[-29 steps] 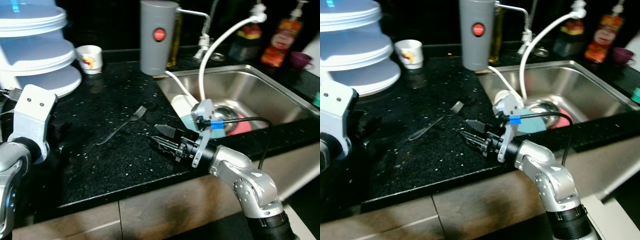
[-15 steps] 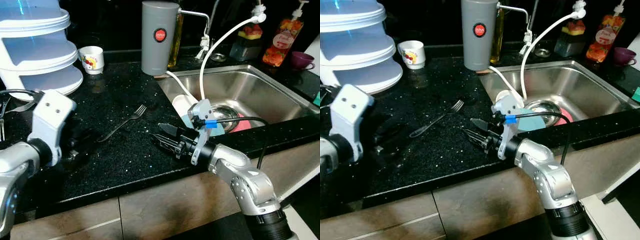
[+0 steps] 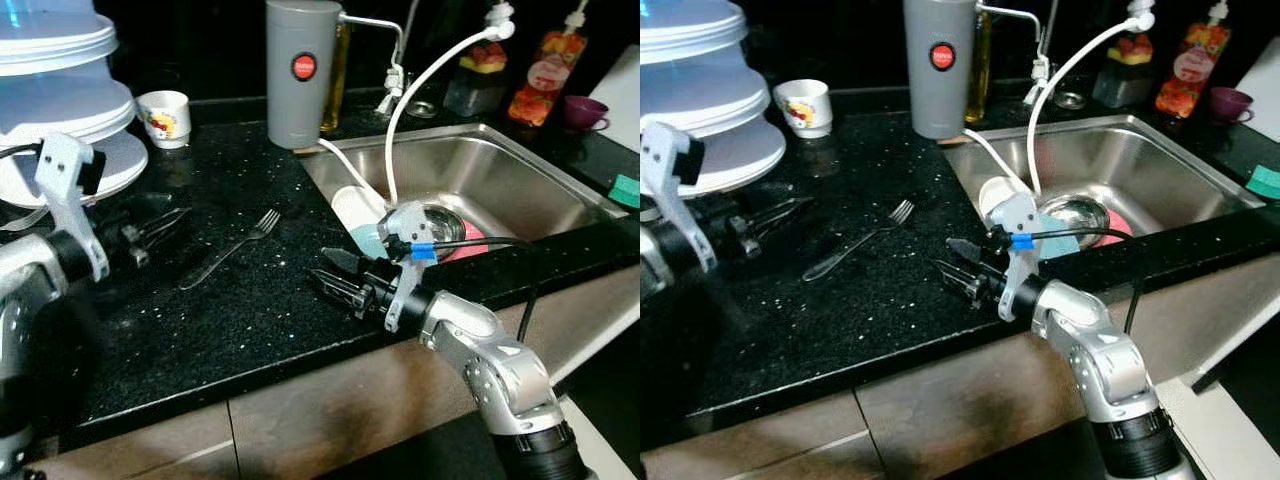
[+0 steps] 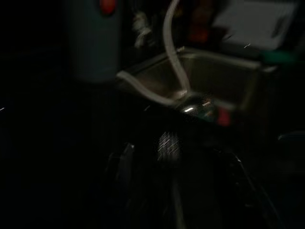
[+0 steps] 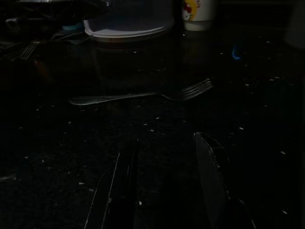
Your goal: Kitchen organization
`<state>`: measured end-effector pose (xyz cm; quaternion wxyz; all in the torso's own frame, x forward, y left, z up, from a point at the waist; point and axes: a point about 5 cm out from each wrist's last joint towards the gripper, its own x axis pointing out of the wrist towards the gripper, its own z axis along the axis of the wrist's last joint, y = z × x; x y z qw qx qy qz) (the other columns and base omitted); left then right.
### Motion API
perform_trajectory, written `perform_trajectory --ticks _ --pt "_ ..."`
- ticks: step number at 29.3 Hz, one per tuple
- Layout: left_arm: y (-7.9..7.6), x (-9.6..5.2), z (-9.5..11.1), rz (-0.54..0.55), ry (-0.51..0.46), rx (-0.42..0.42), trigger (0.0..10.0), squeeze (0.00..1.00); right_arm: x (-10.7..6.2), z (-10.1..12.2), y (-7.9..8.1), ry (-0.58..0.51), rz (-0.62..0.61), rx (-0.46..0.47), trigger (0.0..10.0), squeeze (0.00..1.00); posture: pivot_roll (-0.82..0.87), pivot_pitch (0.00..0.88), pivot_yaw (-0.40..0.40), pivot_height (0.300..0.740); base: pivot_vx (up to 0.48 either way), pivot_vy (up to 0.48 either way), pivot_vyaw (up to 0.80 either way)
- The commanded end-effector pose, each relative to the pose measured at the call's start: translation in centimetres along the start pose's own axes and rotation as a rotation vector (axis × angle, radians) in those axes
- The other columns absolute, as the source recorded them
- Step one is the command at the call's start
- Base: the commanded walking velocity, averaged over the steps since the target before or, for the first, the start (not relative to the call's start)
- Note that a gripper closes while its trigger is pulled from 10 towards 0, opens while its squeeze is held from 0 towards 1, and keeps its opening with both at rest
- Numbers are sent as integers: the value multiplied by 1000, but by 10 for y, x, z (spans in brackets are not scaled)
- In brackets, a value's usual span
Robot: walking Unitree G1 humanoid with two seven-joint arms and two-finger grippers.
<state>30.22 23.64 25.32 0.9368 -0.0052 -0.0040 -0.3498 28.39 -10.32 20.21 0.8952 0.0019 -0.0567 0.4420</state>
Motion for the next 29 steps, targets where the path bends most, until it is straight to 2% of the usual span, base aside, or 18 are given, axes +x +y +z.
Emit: perform_trajectory --ticks 1,3,5,6,7,9,10,13,17,21,23,24,25,26,27,29 --pt "-3 7 -5 -64 14 -18 10000 1000 -4 0 0 15 -12 -5 10000 0 68 0 -31 740 0 0 0" --pt "-8 16 -15 -136 89 -5 10000 1000 -6 0 0 17 -24 -7 10000 0 58 0 -23 740 0 0 0" --pt "-8 19 -20 -151 113 -12 10000 1000 -7 0 0 18 -28 -8 10000 0 58 0 -23 740 0 0 0" --pt "-10 21 -27 -168 165 1 10000 0 -8 0 0 20 -34 -9 10000 0 56 0 -20 740 0 0 0" --pt "-10 21 -27 -168 165 1 10000 0 -8 0 0 20 -34 -9 10000 0 56 0 -20 740 0 0 0" --pt "-8 25 -39 -163 251 12 10000 0 -9 0 -1 23 -40 -10 10000 0 54 0 -18 740 0 0 0" --pt "-8 25 -39 -163 251 12 10000 0 -9 0 -1 23 -40 -10 10000 0 54 0 -18 740 0 0 0" --pt "3 34 -53 -84 346 45 10000 0 -10 -1 0 26 -48 -11 10000 0 51 0 -12 740 0 0 0" --pt "7 37 -54 -44 362 35 10000 0 -11 -1 0 27 -53 -10 10000 0 49 0 -10 740 0 0 0" --pt "15 40 -60 22 445 73 10000 0 -12 -1 -1 31 -63 -13 10000 0 46 0 -8 740 0 0 0" --pt "16 41 -62 17 455 52 10000 0 -12 0 -2 32 -69 -15 10000 0 42 0 -4 740 0 0 0" --pt "16 41 -63 8 465 26 8118 0 -12 0 -3 32 -74 -17 10000 0 41 0 -5 740 0 0 0" --pt "15 41 -64 2 472 9 1412 0 -12 0 -3 32 -77 -18 10000 0 41 0 -5 740 0 0 0" --pt "15 41 -64 2 472 9 1412 0 -12 0 -3 32 -77 -18 10000 0 41 0 -5 740 0 0 0" --pt "15 40 -67 -7 506 12 0 0 -13 0 -4 33 -79 -20 10000 0 38 0 -4 740 0 0 0" --pt "14 37 -72 -42 562 24 0 0 -13 1 -5 35 -85 -23 10000 0 37 0 -5 740 0 0 0"
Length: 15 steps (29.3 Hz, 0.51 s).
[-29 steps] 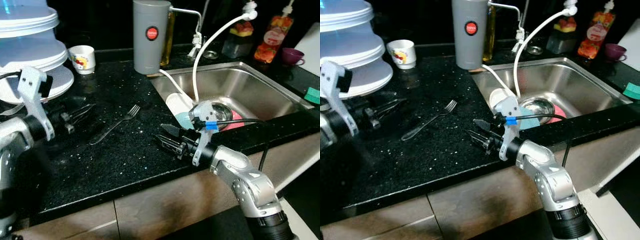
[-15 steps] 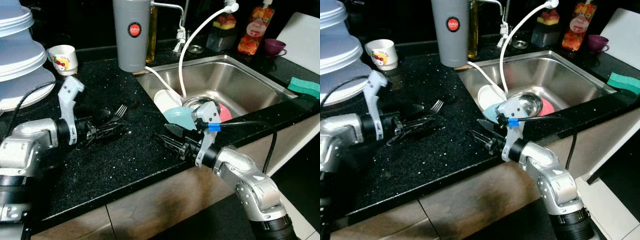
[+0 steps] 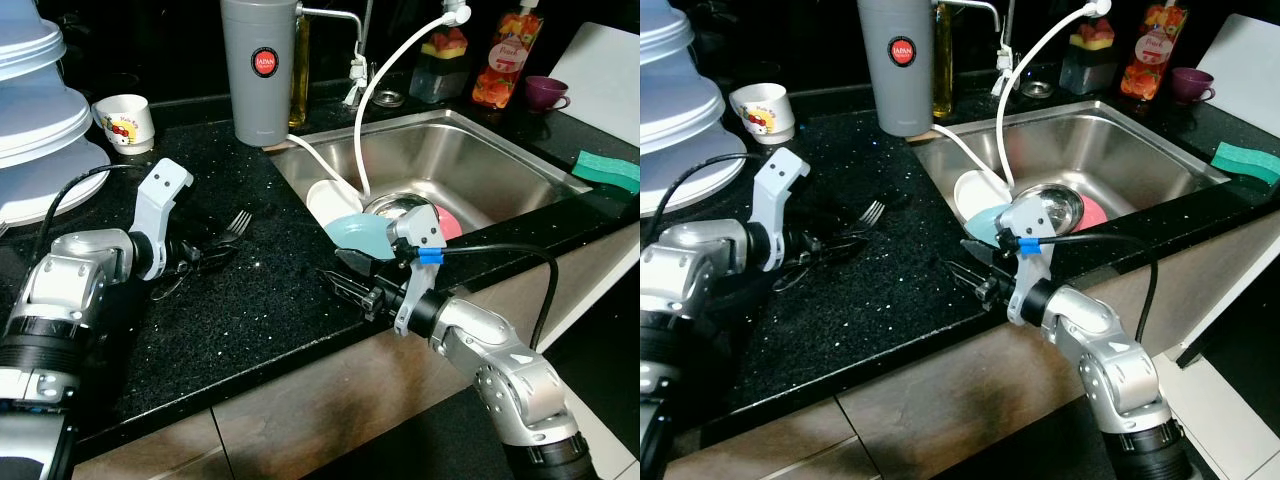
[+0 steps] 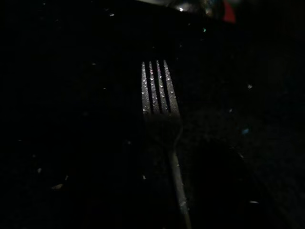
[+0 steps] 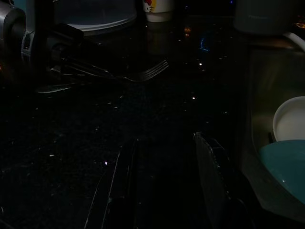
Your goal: Kitchen organization
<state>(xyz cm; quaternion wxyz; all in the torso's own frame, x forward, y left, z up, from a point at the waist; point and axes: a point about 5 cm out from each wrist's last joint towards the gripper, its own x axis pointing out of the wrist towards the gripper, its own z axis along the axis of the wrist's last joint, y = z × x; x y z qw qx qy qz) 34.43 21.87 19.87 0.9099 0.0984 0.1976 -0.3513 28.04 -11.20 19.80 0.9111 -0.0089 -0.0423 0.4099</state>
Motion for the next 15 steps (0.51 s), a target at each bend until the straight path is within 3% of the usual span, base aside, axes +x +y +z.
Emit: perform_trajectory --ticks 1,15 --pt "-3 2 -19 -45 123 -22 0 0 -4 4 -3 -2 -17 -14 10000 0 37 0 -5 740 0 0 0" --pt "-12 1 -27 -108 179 -20 0 0 -2 3 0 13 13 -20 10000 0 49 0 -13 740 0 0 0"
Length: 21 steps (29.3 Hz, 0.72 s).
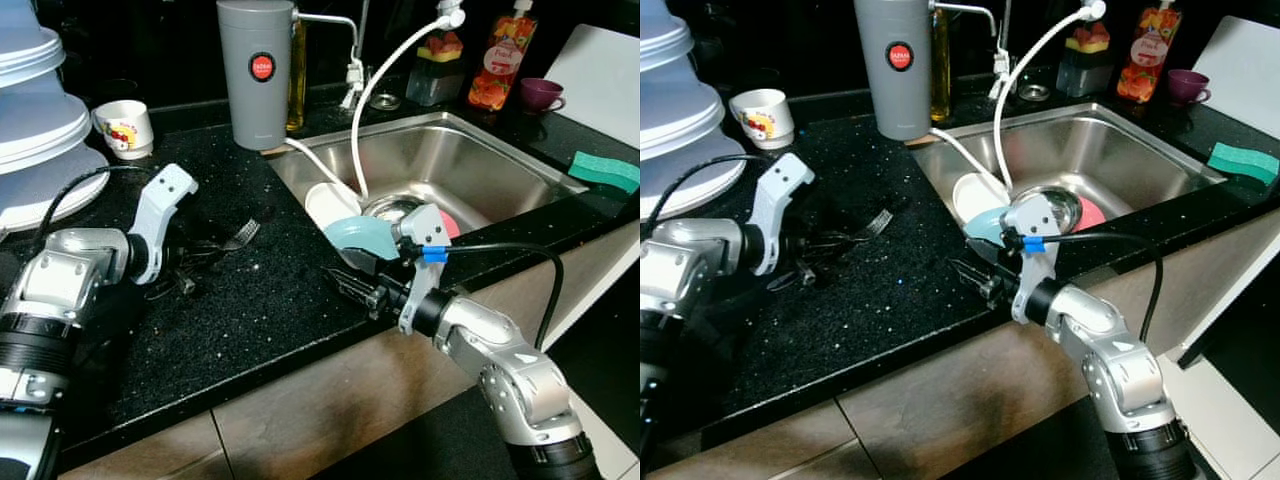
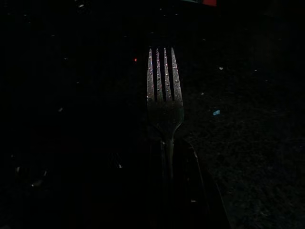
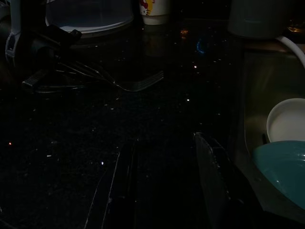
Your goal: Kitchen organization
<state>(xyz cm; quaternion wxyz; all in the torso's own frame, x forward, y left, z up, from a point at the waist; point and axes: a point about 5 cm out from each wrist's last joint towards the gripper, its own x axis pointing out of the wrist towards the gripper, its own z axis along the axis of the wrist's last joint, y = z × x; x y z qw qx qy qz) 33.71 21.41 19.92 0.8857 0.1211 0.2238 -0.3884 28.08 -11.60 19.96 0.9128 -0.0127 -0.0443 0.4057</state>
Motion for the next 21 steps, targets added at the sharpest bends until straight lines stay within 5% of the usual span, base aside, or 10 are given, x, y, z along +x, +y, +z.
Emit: perform_trajectory --ticks 1,7,15,21 --pt "-5 5 -26 -33 107 -66 0 0 1 1 4 13 24 -10 10000 0 49 0 -14 740 0 0 0" --pt "-6 3 -22 -23 66 -82 0 0 2 -1 6 12 35 -1 10000 0 49 0 -11 740 0 0 0" --pt "-13 -19 26 -64 -279 -161 0 0 2 4 10 -77 79 131 10000 0 65 0 -15 740 0 0 0" --pt "-10 -27 18 -14 -340 -221 0 0 4 6 8 -122 66 181 10000 0 76 0 -13 740 0 0 0"
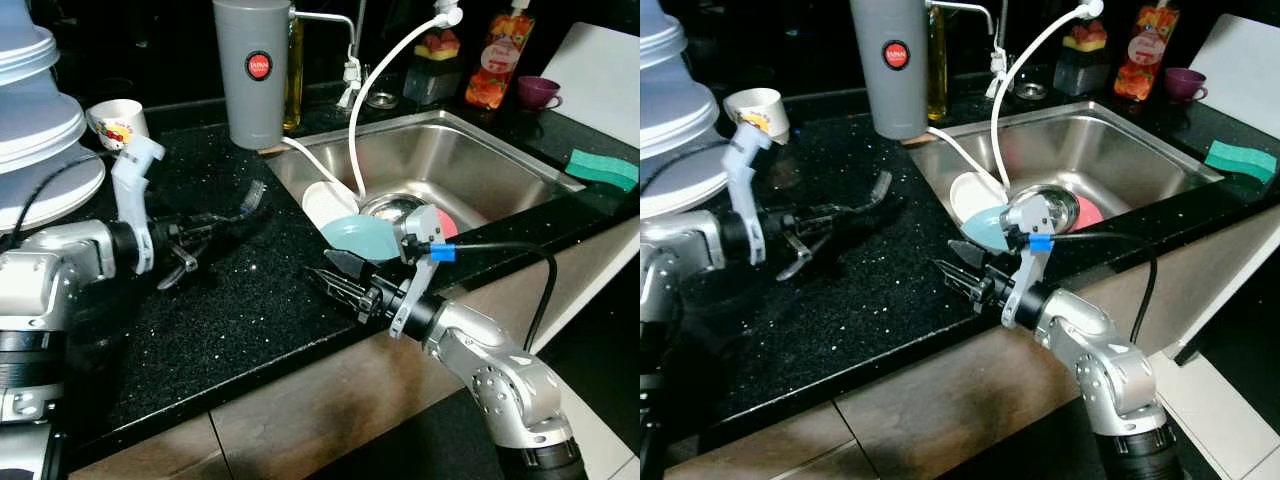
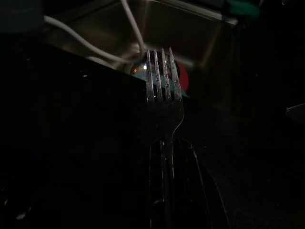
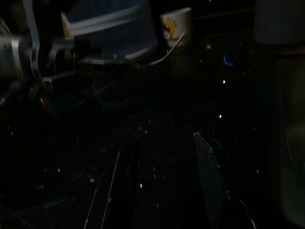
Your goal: Kitchen organization
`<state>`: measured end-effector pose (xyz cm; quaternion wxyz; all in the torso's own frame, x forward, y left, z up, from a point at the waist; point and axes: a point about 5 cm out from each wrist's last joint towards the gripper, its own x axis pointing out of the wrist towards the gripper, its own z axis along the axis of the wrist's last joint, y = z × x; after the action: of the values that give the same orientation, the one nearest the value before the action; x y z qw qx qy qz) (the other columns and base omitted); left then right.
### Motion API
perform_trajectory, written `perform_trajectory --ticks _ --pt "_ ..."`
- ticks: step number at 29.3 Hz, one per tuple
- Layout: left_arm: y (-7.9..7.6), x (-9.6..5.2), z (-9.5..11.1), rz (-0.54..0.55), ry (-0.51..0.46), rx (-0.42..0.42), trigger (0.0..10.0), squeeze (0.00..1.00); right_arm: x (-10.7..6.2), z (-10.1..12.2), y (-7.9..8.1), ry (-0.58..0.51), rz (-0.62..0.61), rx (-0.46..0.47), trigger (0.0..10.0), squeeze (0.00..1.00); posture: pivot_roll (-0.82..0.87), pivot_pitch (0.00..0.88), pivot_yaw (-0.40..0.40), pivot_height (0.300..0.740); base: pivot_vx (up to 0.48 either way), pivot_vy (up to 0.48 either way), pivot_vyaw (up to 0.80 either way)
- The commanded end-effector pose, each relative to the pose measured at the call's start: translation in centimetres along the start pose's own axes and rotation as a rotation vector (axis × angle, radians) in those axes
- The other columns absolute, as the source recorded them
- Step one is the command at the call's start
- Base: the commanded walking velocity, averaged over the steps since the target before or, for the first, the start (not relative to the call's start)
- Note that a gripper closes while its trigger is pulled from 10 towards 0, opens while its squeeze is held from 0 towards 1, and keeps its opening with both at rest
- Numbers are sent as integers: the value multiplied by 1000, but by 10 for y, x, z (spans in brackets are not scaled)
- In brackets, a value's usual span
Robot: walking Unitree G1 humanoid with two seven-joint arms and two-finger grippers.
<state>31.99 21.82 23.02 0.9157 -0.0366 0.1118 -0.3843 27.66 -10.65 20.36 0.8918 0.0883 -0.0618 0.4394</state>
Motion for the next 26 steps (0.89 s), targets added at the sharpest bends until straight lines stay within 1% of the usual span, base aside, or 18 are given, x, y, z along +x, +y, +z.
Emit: perform_trajectory --ticks 1,2,3,4,5,7,8,11,13,15,16,17,19,20,21,22,23,26 --pt "-1 -2 0 3 -41 -27 0 0 1 3 -2 -14 -10 17 10000 0 79 0 -13 740 0 0 0" --pt "-3 -3 3 1 -85 -36 0 0 1 4 -4 -25 -20 28 10000 0 82 0 -13 740 0 0 0" --pt "-3 -3 3 1 -85 -36 0 0 1 4 -4 -25 -20 28 10000 0 82 0 -13 740 0 0 0" --pt "-6 -3 11 -10 -161 -50 0 0 2 4 -6 -36 -39 44 10000 0 90 0 -15 740 0 0 0" --pt "-6 -3 11 -10 -161 -50 0 0 2 4 -6 -36 -39 44 10000 0 90 0 -15 740 0 0 0" --pt "-10 -3 21 -10 -277 -78 0 0 4 5 -14 -53 -98 49 10000 0 89 0 -15 740 0 0 -750" --pt "-10 -2 23 1 -300 -84 0 0 4 5 -18 -60 -127 51 10000 0 89 0 -14 740 0 0 -800" --pt "-6 3 24 34 -309 -87 0 0 6 6 -22 -69 -157 53 10000 0 86 0 -6 740 0 0 -800" --pt "-4 9 30 54 -314 -68 0 0 5 8 -25 -79 -170 51 10000 0 84 0 1 740 0 0 -800" --pt "-3 10 33 56 -318 -62 0 0 5 8 -25 -82 -173 50 10000 0 84 0 2 740 0 0 -800" --pt "-2 13 39 63 -316 -41 0 0 5 9 -25 -86 -177 47 10000 0 81 0 8 740 0 0 -800" --pt "-1 16 44 69 -311 -14 0 0 5 8 -25 -90 -182 46 10000 0 80 0 11 740 0 0 0" --pt "-1 16 44 69 -311 -14 0 0 5 8 -25 -90 -182 46 10000 0 80 0 11 740 0 0 0" --pt "0 21 50 80 -297 25 0 0 5 8 -25 -90 -186 40 10000 0 76 0 18 740 0 0 0" --pt "0 28 59 92 -280 81 0 0 4 7 -25 -91 -192 33 10000 0 74 0 24 740 0 0 0" --pt "0 28 59 92 -280 81 0 0 4 7 -25 -91 -192 33 10000 0 74 0 24 740 0 0 0" --pt "-1 36 67 93 -254 144 0 0 4 6 -24 -92 -196 30 10000 0 70 0 32 740 0 0 0" --pt "-5 53 81 91 -196 277 0 0 3 6 -24 -95 -206 28 10000 0 64 0 43 740 0 0 0"
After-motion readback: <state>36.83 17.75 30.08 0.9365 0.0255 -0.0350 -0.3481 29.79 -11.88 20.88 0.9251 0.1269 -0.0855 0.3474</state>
